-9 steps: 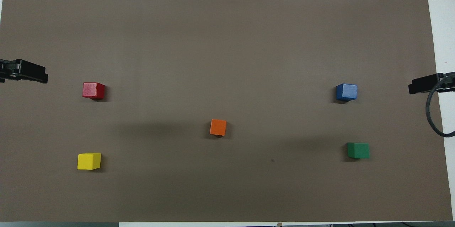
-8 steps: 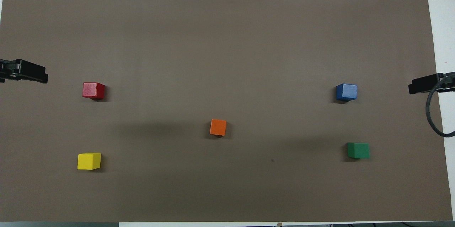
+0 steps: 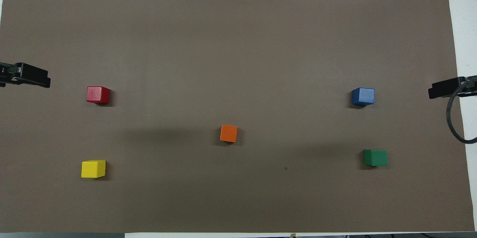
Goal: Transfer red block to right arm and stack on blue block
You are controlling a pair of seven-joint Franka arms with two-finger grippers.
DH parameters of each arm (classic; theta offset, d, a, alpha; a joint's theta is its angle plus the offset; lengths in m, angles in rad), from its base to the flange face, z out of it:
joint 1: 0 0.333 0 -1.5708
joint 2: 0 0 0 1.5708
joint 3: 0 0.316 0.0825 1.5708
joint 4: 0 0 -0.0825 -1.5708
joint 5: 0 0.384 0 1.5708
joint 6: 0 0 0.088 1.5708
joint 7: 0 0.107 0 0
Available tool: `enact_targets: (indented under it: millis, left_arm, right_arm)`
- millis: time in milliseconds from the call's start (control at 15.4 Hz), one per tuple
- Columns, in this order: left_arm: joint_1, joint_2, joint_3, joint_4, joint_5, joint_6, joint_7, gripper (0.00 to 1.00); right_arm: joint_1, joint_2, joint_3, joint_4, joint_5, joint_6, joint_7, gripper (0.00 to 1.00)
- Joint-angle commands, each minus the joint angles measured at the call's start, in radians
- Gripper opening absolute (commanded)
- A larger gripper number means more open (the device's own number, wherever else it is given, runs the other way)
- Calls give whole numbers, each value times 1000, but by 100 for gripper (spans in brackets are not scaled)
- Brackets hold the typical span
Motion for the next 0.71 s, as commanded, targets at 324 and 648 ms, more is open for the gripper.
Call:
enact_targets:
  millis: [324,648]
  left_arm:
    - [16,68,15,-275,-13,392,-20,100]
    - [16,147,15,-379,-10,571,21,100]
  right_arm:
    - [-14,-10,9,-5,17,-20,7,100]
    - [-6,-15,11,-91,45,-3,6,100]
